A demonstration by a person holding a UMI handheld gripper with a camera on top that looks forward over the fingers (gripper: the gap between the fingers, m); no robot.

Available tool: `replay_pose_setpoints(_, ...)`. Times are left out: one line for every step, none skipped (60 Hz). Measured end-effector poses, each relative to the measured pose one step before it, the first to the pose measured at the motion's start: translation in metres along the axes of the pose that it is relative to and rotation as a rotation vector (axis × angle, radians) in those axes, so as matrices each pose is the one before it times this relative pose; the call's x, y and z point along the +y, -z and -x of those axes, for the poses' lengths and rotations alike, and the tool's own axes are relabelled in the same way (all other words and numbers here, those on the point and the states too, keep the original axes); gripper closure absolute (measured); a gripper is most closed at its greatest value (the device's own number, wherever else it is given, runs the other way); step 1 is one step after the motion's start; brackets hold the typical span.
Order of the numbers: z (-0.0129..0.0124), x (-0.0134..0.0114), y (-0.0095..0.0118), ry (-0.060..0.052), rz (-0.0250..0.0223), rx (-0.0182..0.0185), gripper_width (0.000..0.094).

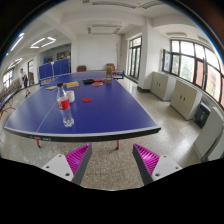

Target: Pour water

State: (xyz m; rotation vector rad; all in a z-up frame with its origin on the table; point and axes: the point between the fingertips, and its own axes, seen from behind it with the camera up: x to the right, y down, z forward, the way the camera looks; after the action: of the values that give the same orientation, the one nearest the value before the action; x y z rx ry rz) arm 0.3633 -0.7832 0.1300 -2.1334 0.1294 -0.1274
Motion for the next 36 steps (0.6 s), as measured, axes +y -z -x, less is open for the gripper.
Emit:
replay_pose_setpoints(0.01053,0.00421,-0.00556,-0.0062,0.00270,-0.00739,0.0090)
replay_pose_setpoints(0.01117,0.00360,-0.00560,-0.0057,0.00337,-0.00767,0.0091)
replay_pose_setpoints(0.01178,0.00295,-0.00543,-0.0053,0.00187,-0.00868,0.0092)
replay_pose_setpoints(0.00814,-0.01990,-0.00108,-0.0060,0.00548,-0.00992,0.0089)
replay_pose_setpoints(0.01057,-0.00036,-0.00578,-0.0027,-0.00645,-0.00883,0.0092)
replay_pose_setpoints(0.01040,0.00375,-0.00011,-0.0016,-0.00753,-0.00865,0.0091)
replay_pose_setpoints(0.01761,0.01451,-0.01581,0.0018,-0.01249,-0.00276,0.0091)
replay_pose_setpoints(0.01048,-0.00217,-0.00693,0.0015,-0.00782,-0.00543,0.0093)
replay_pose_setpoints(0.00949,-0.00252,-0.00680,0.0028,-0.00955,-0.00587,0.0092)
replay_pose_setpoints(0.01086,-0.00279,-0.00757,0.0038,-0.01026,-0.00772,0.0090)
replay_pose_setpoints(0.00967,-0.00299,-0.00832,0.0039,-0.01103,-0.00692,0.0090)
replay_pose_setpoints(0.00924,-0.00291,-0.00887,0.0041,-0.01146,-0.00559,0.0091)
replay_pose_setpoints(0.00797,-0.00310,-0.00946,0.0043,-0.01161,-0.00473,0.0091)
replay_pose_setpoints(0.00140,-0.02009,-0.00180,0.0006,-0.00648,-0.00843,0.0089)
replay_pose_setpoints(0.01841,0.00838,-0.01591,0.0042,-0.01311,-0.00018,0.0090)
replay_pose_setpoints(0.00793,-0.00421,-0.00907,0.0021,-0.01147,-0.00529,0.0092)
replay_pose_setpoints(0.00758,-0.00156,-0.00905,0.0012,-0.01130,-0.00474,0.0091)
replay_pose_setpoints(0.00667,-0.00418,-0.00925,0.0001,-0.01124,-0.00375,0.0092)
replay_pose_setpoints(0.00610,-0.00418,-0.00968,-0.0009,-0.01101,-0.00284,0.0092)
replay_pose_setpoints(0.00595,-0.00397,-0.00997,-0.0021,-0.01083,-0.00256,0.0090)
replay_pose_setpoints(0.00504,-0.00407,-0.00924,-0.0029,-0.00975,-0.00274,0.0093)
replay_pose_setpoints(0.00503,-0.00337,-0.00965,-0.0029,-0.00986,-0.00241,0.0093)
replay_pose_setpoints(-0.00505,-0.01809,-0.00892,-0.0042,-0.00961,-0.00572,0.0092)
replay_pose_setpoints(0.00963,0.00205,-0.01053,-0.0013,-0.00852,0.00338,0.0093)
replay_pose_setpoints(0.00252,-0.00222,-0.00958,-0.0012,-0.00772,0.00253,0.0092)
replay_pose_setpoints(0.00172,-0.00248,-0.00816,-0.0003,-0.00702,0.00354,0.0093)
replay_pose_setpoints(0.00177,-0.00253,-0.00760,0.0006,-0.00710,0.00423,0.0096)
replay_pose_setpoints(0.00161,-0.00220,-0.00798,0.0007,-0.00743,0.00368,0.0096)
replay_pose_setpoints(0.00175,-0.00206,-0.00771,0.0006,-0.00828,0.00308,0.0097)
replay_pose_setpoints(-0.00043,-0.00454,-0.01226,0.0001,-0.00916,0.00249,0.0104)
replay_pose_setpoints(0.00014,-0.00133,-0.00734,0.0016,-0.00686,0.00515,0.0112)
replay_pose_setpoints(0.00468,-0.00245,-0.00672,0.0019,-0.00373,0.00494,0.0120)
replay_pose_setpoints(0.00079,-0.00014,-0.00581,0.0021,-0.00154,0.00338,0.0134)
replay_pose_setpoints(0.00109,0.00015,-0.00422,0.0016,-0.00186,0.00341,0.0151)
replay_pose_setpoints(0.00005,-0.00081,-0.00462,0.0023,-0.00413,0.00296,0.0170)
replay_pose_setpoints(0.00070,-0.00072,-0.00356,0.0027,-0.00520,0.00219,0.0195)
